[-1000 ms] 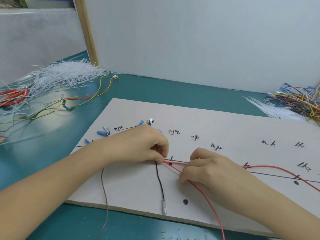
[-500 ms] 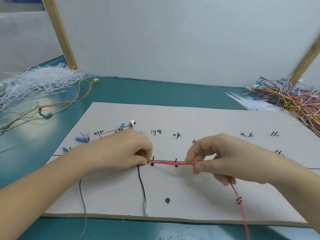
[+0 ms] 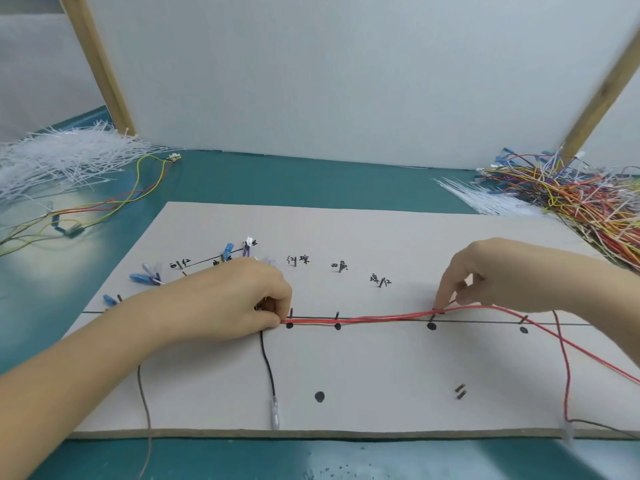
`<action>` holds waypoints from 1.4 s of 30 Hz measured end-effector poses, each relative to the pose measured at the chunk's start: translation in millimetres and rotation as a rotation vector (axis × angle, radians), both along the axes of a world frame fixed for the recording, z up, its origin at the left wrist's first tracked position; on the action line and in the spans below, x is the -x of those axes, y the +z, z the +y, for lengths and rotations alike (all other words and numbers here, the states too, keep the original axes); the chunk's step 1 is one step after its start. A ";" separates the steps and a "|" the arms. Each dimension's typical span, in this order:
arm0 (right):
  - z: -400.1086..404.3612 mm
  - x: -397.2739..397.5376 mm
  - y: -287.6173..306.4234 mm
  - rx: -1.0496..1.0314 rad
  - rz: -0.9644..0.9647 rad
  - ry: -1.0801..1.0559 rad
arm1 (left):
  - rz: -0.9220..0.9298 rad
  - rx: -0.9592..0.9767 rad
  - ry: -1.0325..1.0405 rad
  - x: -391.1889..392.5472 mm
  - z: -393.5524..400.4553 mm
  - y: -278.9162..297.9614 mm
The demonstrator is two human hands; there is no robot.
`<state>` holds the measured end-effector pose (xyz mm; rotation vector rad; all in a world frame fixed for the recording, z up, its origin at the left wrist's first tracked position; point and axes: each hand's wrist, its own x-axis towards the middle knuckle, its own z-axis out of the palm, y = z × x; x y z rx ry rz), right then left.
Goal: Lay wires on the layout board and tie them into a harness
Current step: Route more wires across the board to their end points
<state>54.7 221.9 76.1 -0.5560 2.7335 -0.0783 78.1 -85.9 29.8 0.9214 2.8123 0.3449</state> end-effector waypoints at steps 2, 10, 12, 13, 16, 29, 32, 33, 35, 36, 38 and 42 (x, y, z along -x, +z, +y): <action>1.4 5.5 -7.5 -0.043 0.042 0.030 | 0.017 -0.002 -0.004 -0.9 -0.1 -1.5; -9.5 22.7 -25.7 -0.103 0.212 0.128 | -0.015 -0.028 0.026 0.3 -1.7 -2.5; -11.5 23.3 -28.9 -0.120 0.232 0.158 | -0.014 -0.035 0.026 0.0 -1.6 -2.6; -11.5 23.0 -29.1 -0.108 0.223 0.174 | -0.012 -0.042 0.025 -0.2 -2.0 -2.9; -11.7 16.5 -24.9 -0.016 0.205 0.193 | -0.015 -0.067 0.028 -0.7 -4.1 -4.6; -35.3 -28.8 -13.0 0.179 0.157 0.270 | -0.069 -0.155 0.050 -1.4 -10.1 -5.6; -42.7 -30.9 -15.8 0.207 0.143 0.280 | -0.049 -0.176 0.050 -3.5 -11.4 -5.3; -44.8 -30.9 -16.5 0.207 0.149 0.275 | -0.044 -0.186 0.056 -4.7 -12.2 -4.6; -48.3 -32.6 -16.6 0.208 0.160 0.265 | -0.026 -0.220 0.069 -7.7 -15.5 -0.7; -49.9 -34.3 -17.0 0.217 0.149 0.265 | -0.009 -0.249 0.081 -9.2 -18.9 2.3; -57.1 -39.0 -16.6 0.253 0.138 0.278 | 0.045 -0.334 0.129 -12.6 -30.2 10.2; -93.4 -57.9 -8.4 0.316 0.080 0.375 | 0.199 -0.444 0.311 -15.4 -67.6 14.2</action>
